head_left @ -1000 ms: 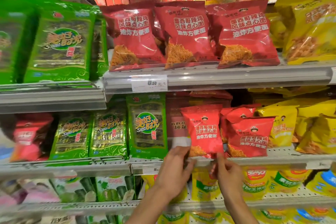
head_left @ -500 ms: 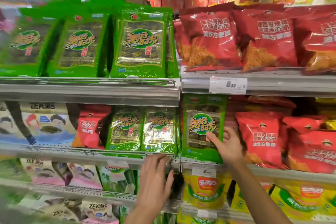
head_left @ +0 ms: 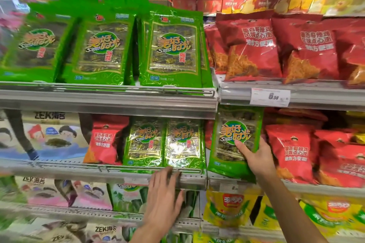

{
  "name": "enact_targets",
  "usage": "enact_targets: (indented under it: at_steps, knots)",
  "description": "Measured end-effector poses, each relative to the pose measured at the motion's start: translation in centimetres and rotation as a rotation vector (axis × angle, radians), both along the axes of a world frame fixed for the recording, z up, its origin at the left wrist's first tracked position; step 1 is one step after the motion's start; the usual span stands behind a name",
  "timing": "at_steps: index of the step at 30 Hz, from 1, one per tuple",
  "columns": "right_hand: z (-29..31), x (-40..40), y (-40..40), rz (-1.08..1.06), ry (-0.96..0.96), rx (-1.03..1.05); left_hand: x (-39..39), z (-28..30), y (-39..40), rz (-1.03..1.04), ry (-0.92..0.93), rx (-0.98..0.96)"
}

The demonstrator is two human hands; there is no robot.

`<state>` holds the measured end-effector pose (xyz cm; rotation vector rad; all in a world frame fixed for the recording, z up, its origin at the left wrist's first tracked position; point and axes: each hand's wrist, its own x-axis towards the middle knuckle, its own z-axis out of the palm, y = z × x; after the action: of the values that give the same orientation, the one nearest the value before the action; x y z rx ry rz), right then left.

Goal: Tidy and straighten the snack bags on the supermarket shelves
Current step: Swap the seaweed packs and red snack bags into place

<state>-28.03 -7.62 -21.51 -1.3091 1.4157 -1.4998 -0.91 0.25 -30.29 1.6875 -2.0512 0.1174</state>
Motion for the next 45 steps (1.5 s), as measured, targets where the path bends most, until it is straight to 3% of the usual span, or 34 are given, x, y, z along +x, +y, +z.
enact_targets:
  at_steps: [6, 13, 19, 24, 29, 35, 45]
  knots:
    - [-0.4, 1.6, 2.0, 0.059, -0.104, 0.013, 0.5, 0.5, 0.7, 0.028, 0.082, 0.040]
    - [-3.7, 4.9, 2.7, 0.068, -0.273, 0.181, 6.1, 2.5, 1.9, 0.167, 0.357, -0.097]
    - [-4.4, 10.2, 4.4, 0.087, -0.196, 0.269, 14.3, 4.6, -0.3, 0.347, 0.524, -0.202]
    - [-3.9, 15.5, 5.0, 0.091, -0.171, 0.287, 20.9, 5.6, -3.7, 0.403, 0.650, -0.056]
    - [-4.7, 20.4, 5.1, -0.021, -0.147, 0.320, 23.8, 6.9, -7.0, 0.219, 0.844, 0.208]
    - [-5.1, 23.2, 6.2, -0.051, -0.232, 0.313, 24.4, 6.7, -9.4, 0.182, 0.656, 0.205]
    - [-5.3, 24.1, 6.0, -0.022, -0.283, 0.381, 24.6, 6.6, -10.9, 0.201, 0.842, 0.340]
